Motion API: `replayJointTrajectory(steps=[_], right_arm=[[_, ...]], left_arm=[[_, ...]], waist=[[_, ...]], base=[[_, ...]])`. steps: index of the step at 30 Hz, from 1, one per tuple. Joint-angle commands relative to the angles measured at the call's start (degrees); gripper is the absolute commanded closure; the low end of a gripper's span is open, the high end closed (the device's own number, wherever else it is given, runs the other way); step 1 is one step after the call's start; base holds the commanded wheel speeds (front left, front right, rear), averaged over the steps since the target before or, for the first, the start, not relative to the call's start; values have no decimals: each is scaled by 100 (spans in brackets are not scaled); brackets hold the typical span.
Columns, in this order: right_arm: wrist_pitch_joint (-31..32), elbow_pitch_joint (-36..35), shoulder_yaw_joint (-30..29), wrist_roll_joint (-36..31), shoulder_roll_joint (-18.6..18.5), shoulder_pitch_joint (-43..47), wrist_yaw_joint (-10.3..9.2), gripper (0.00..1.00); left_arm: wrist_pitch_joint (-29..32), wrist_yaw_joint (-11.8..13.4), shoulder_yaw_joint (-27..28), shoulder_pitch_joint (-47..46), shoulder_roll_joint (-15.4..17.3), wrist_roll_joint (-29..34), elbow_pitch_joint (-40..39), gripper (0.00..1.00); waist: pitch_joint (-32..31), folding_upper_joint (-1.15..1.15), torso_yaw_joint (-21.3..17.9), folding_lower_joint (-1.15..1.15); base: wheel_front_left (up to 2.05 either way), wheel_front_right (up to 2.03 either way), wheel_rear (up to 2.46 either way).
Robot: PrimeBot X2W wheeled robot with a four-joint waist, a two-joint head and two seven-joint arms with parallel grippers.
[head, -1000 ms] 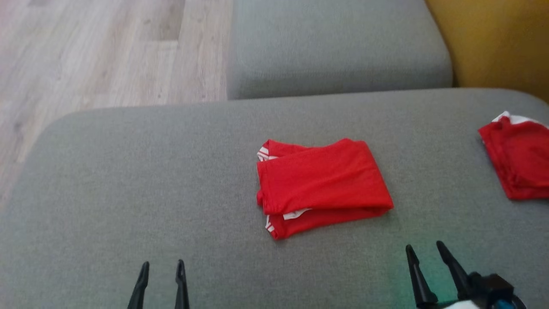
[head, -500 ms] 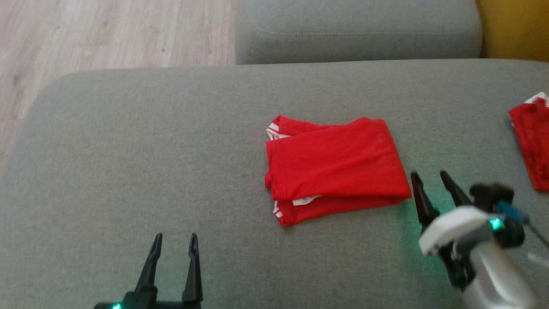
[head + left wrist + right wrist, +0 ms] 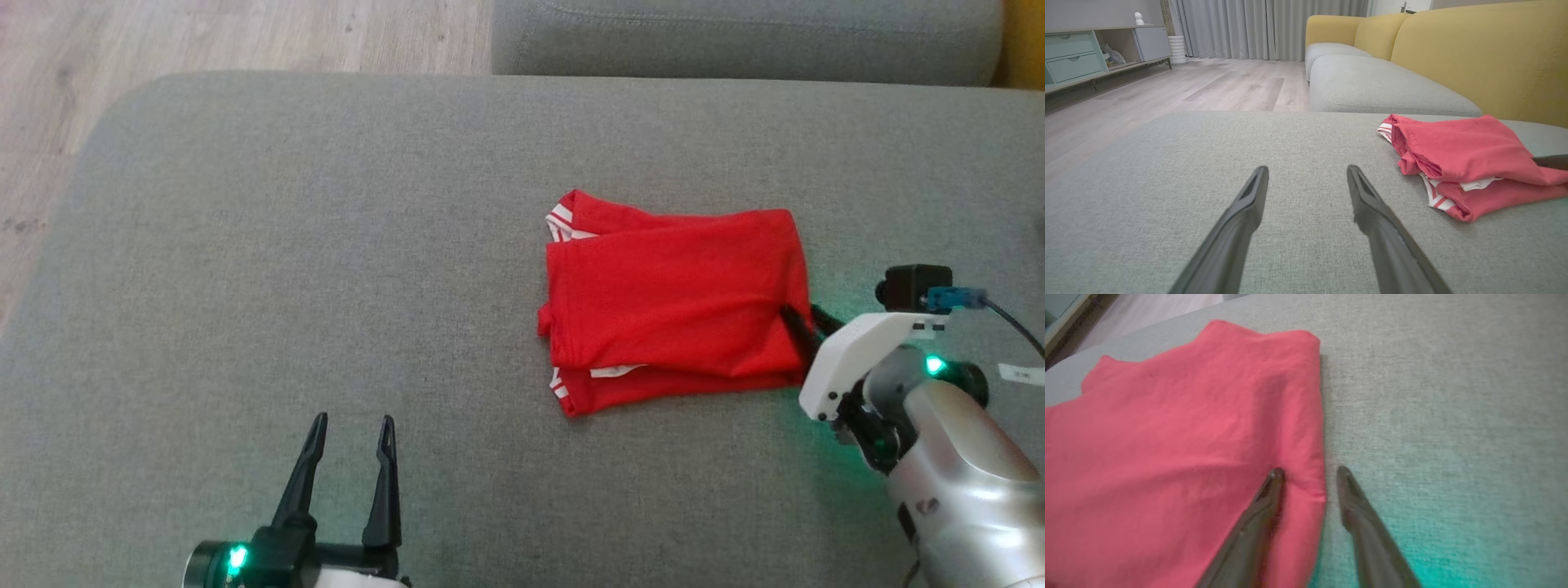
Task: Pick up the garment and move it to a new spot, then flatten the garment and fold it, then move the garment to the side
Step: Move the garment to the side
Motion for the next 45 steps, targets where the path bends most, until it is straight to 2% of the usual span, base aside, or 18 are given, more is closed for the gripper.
replayJointTrajectory(steps=[1,4,8,13,14,15,23,29,30,31,34,38,42,45], right_arm=[[-41,-135,169,85,-35,-110,-4,100],[-269,-298,437,210,-261,-160,-4,100],[-510,-504,732,189,-759,-367,-4,100],[-647,-794,873,105,-1561,-660,-4,100],[-659,-922,850,42,-1892,-773,-4,100],[-652,-991,823,9,-2042,-821,-4,100],[-615,-1542,179,-190,-3111,-984,-4,100],[-445,-1722,-783,-427,-3592,-936,-4,100],[-408,-1719,-947,-522,-3606,-916,-4,83],[-398,-1722,-1111,-645,-3597,-903,-4,0],[-382,-1771,-1376,-915,-3483,-852,-4,0],[-354,-1975,-1822,-1405,-3007,-597,-4,0],[-470,-2366,-2133,-1796,-2242,-167,-4,0],[-556,-2724,-1980,-1889,-1577,285,-4,0]], left_arm=[[-47,44,136,-243,-39,15,-148,0],[-47,57,135,-285,-39,24,-186,0],[-47,102,126,-421,-39,39,-299,0],[-47,139,96,-618,-39,34,-376,0],[-47,129,86,-724,-39,49,-383,0],[-47,124,82,-780,-39,65,-385,0],[-47,34,92,-1239,-39,217,-333,0],[-47,-21,113,-1535,-39,290,-308,0],[-47,-21,116,-1580,-39,297,-301,0],[-47,-15,123,-1620,-39,303,-294,0],[-47,18,130,-1685,-39,268,-300,0],[-47,39,121,-1669,-39,-131,-279,0],[-47,-52,107,-1550,-39,-426,-333,0],[-47,-102,112,-1427,-39,-528,-362,0]], waist=[[31,0,-22,0],[154,0,-126,0],[421,0,-346,0],[779,0,-714,0],[947,0,-874,0],[1030,0,-952,0],[1579,0,-1416,0],[1893,0,-1594,0],[1921,0,-1607,0],[1939,0,-1614,0],[1930,0,-1612,0],[1723,0,-1524,0],[1346,0,-1384,0],[1022,0,-1271,0]], base=[[0,0,0],[0,0,0],[0,0,0],[0,0,0],[0,0,0],[0,0,0],[0,0,0],[0,0,0],[0,0,0],[0,0,0],[0,0,0],[0,0,0],[0,0,0],[0,0,0]])
